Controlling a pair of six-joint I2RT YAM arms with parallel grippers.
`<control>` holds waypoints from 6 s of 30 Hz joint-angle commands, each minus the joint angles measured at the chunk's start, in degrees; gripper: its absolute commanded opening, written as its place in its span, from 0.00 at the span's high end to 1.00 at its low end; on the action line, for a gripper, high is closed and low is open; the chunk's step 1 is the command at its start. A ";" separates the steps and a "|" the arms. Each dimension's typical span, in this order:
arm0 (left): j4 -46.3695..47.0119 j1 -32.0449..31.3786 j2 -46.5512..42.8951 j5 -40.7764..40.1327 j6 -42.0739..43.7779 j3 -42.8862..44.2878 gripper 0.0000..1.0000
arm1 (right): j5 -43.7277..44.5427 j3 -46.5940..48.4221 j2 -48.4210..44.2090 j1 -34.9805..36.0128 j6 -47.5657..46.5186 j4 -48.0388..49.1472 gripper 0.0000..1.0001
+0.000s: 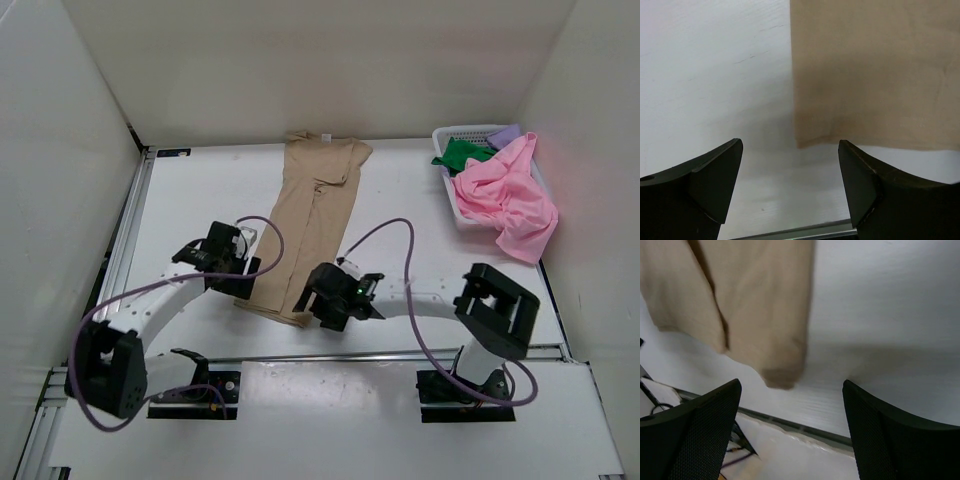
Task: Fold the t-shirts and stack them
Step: Rotate the tshirt 90 degrees, then grab the bottom of the folded rectangular tshirt with both arms, then fold the folded rectangular tshirt in 1/3 of the way
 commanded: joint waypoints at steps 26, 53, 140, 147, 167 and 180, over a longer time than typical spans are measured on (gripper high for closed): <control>-6.05 -0.25 0.65 9.66 -0.01 -6.40 0.33 | 2.43 -0.16 -1.86 1.99 0.23 -9.28 0.78; -17.64 4.68 -4.73 6.84 -0.01 2.73 0.27 | -5.12 -9.63 -4.02 2.09 3.84 -5.58 1.00; -11.67 -13.79 29.81 21.35 -0.01 10.73 0.90 | 0.85 -14.56 -15.65 3.14 0.92 -11.73 1.00; -12.82 -13.79 26.13 22.93 -0.01 10.73 0.90 | 1.38 -15.89 -18.64 3.14 -0.56 -11.73 1.00; -29.16 0.70 37.42 31.97 -0.01 44.28 0.90 | 4.82 16.42 -14.90 -21.78 -29.73 -27.91 1.00; -26.98 6.34 62.58 33.56 -0.01 82.61 0.90 | -9.24 44.48 16.68 -39.13 -41.26 -24.74 1.00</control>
